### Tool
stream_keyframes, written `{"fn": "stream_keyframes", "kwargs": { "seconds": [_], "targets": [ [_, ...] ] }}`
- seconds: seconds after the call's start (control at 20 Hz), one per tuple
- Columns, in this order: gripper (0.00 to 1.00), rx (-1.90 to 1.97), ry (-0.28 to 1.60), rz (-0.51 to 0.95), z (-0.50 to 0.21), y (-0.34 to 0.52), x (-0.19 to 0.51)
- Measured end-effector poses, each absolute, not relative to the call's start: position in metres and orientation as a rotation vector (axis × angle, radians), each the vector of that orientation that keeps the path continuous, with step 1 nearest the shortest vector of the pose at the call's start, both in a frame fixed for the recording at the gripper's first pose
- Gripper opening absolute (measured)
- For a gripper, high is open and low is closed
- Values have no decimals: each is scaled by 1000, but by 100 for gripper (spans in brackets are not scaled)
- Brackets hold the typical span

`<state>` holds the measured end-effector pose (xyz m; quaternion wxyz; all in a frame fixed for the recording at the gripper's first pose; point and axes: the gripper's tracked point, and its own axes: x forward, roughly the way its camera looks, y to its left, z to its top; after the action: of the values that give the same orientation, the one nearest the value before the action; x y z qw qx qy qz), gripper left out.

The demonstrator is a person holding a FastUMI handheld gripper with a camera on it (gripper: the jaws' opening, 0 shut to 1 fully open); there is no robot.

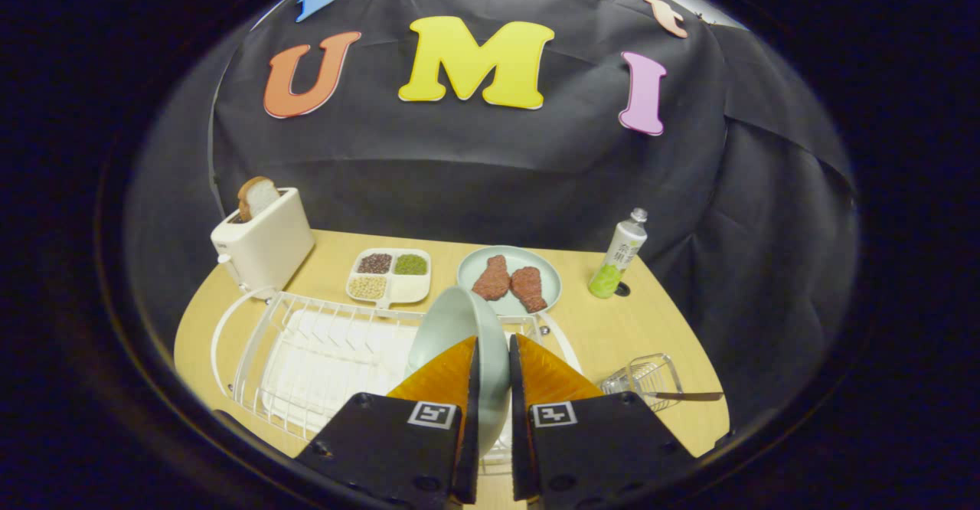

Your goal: Take the plate from the dish rack, then take the spoon from the basket and place it into the plate.

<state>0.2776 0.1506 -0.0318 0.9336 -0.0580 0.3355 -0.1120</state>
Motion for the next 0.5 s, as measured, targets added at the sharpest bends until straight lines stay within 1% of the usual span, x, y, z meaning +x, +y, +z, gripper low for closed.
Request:
{"fn": "stream_keyframes", "kwargs": {
  "seconds": [0.05, 0.15, 0.5],
  "targets": [
    [18, -145, 678, -254, -29, 146, 278],
    [14, -173, 686, -268, -28, 144, 277],
    [11, -267, 725, -301, -23, 145, 278]
  ]
}}
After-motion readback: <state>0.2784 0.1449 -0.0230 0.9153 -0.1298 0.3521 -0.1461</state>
